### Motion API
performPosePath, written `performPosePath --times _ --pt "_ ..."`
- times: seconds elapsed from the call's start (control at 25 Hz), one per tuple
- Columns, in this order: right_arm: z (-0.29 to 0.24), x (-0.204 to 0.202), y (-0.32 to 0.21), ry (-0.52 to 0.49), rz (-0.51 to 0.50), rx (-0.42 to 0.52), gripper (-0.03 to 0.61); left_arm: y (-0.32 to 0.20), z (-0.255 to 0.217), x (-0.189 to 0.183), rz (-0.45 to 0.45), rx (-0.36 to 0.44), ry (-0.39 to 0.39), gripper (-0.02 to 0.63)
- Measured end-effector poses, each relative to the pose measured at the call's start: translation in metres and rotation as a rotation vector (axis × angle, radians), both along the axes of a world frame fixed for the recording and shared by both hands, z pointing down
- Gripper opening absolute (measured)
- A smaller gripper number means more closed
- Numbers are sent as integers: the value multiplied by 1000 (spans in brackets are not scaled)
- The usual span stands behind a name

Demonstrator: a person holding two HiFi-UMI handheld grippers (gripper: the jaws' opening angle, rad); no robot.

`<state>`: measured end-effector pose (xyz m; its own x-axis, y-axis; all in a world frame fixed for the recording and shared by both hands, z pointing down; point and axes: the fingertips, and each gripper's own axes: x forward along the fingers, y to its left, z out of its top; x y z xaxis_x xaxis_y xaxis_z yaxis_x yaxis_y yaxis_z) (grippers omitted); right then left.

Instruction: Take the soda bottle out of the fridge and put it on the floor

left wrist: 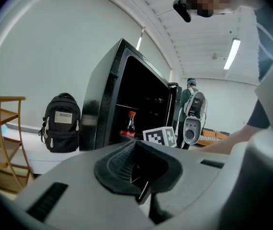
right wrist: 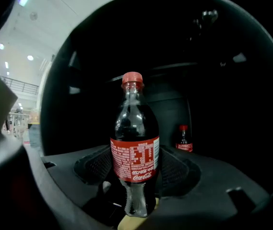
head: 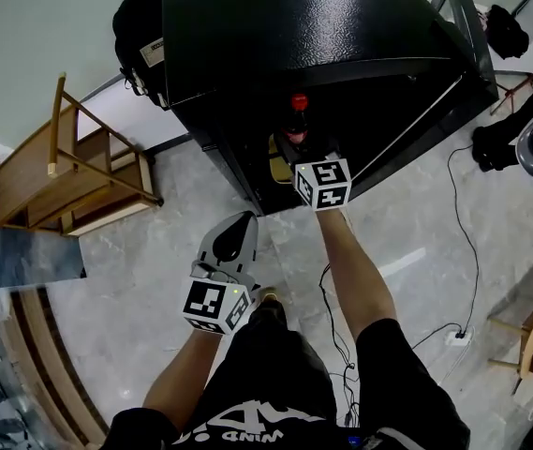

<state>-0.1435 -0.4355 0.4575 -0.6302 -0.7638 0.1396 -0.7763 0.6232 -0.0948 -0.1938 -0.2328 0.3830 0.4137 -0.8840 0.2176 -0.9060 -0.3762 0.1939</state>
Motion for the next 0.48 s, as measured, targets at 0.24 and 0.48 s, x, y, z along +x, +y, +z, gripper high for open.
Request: performPosePath --times 0.24,0.48 --pt "-34 36 61 8 -3 40 310 18 -7 22 28 -3 18 8" --pt "-55 93 124 38 51 36 310 38 -17 54 88 -2 31 8"
